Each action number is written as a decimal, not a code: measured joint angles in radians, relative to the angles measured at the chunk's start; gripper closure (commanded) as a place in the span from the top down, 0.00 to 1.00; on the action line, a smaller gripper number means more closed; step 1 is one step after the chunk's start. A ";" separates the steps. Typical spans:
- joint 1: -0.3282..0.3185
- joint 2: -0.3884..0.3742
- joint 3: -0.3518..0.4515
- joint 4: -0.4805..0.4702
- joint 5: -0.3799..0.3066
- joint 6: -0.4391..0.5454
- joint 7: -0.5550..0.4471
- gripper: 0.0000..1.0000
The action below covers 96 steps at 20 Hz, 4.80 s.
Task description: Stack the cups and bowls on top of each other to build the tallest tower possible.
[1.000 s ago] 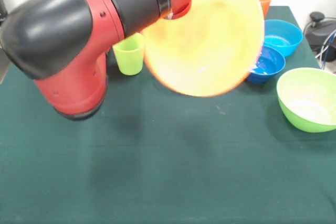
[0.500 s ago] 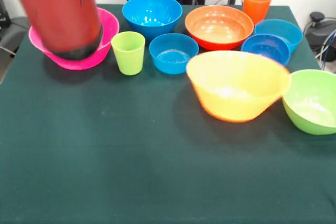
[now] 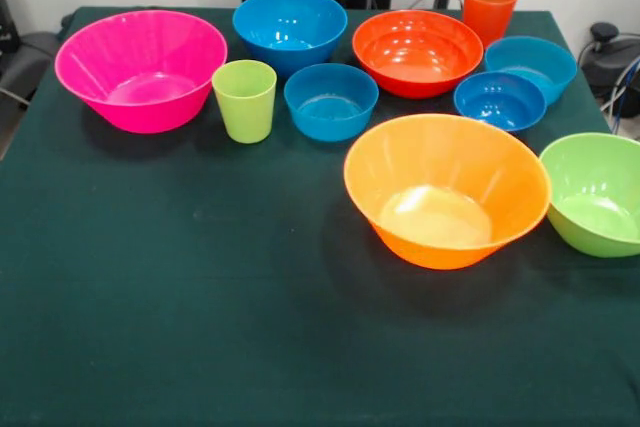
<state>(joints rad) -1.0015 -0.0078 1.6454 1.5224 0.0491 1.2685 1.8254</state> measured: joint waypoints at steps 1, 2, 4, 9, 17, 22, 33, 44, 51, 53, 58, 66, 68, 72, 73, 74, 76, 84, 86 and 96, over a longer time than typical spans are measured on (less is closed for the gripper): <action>0.000 -0.013 0.003 0.016 0.009 -0.002 0.002 1.00; 0.000 -0.023 0.002 0.025 0.010 -0.003 0.002 1.00; 0.001 -0.048 -0.003 0.040 0.010 -0.004 0.002 1.00; 0.018 -0.214 -0.104 0.048 -0.085 -0.004 0.005 1.00; 0.197 -0.608 -0.406 0.050 -0.459 -0.035 0.177 1.00; 0.354 -0.723 -0.550 0.048 -0.589 -0.054 0.360 1.00; 0.636 -0.779 -0.785 0.013 -0.759 -0.163 0.725 1.00; 0.721 -0.717 -0.980 -0.084 -0.769 -0.303 0.866 1.00; 0.725 -0.677 -1.068 -0.146 -0.769 -0.327 0.868 1.00; 0.726 -0.669 -1.096 -0.161 -0.768 -0.327 0.868 1.00; 0.727 -0.648 -1.138 -0.189 -0.761 -0.327 0.868 1.00; 0.761 -0.597 -1.196 -0.269 -0.760 -0.327 0.868 1.00; 0.778 -0.583 -1.209 -0.292 -0.760 -0.327 0.868 1.00; 0.814 -0.550 -1.224 -0.344 -0.750 -0.327 0.868 1.00; 0.817 -0.547 -1.225 -0.349 -0.748 -0.327 0.868 1.00; 0.823 -0.541 -1.226 -0.358 -0.743 -0.327 0.868 1.00; 0.840 -0.523 -1.228 -0.384 -0.722 -0.327 0.868 1.00; 0.860 -0.478 -1.228 -0.463 -0.660 -0.327 0.868 1.00; 0.860 -0.460 -1.228 -0.499 -0.652 -0.327 0.868 1.00; 0.860 -0.376 -1.249 -0.631 -0.649 -0.327 0.868 1.00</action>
<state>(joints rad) -0.1413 -0.3837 0.3963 0.8918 -0.6003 0.9420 2.6939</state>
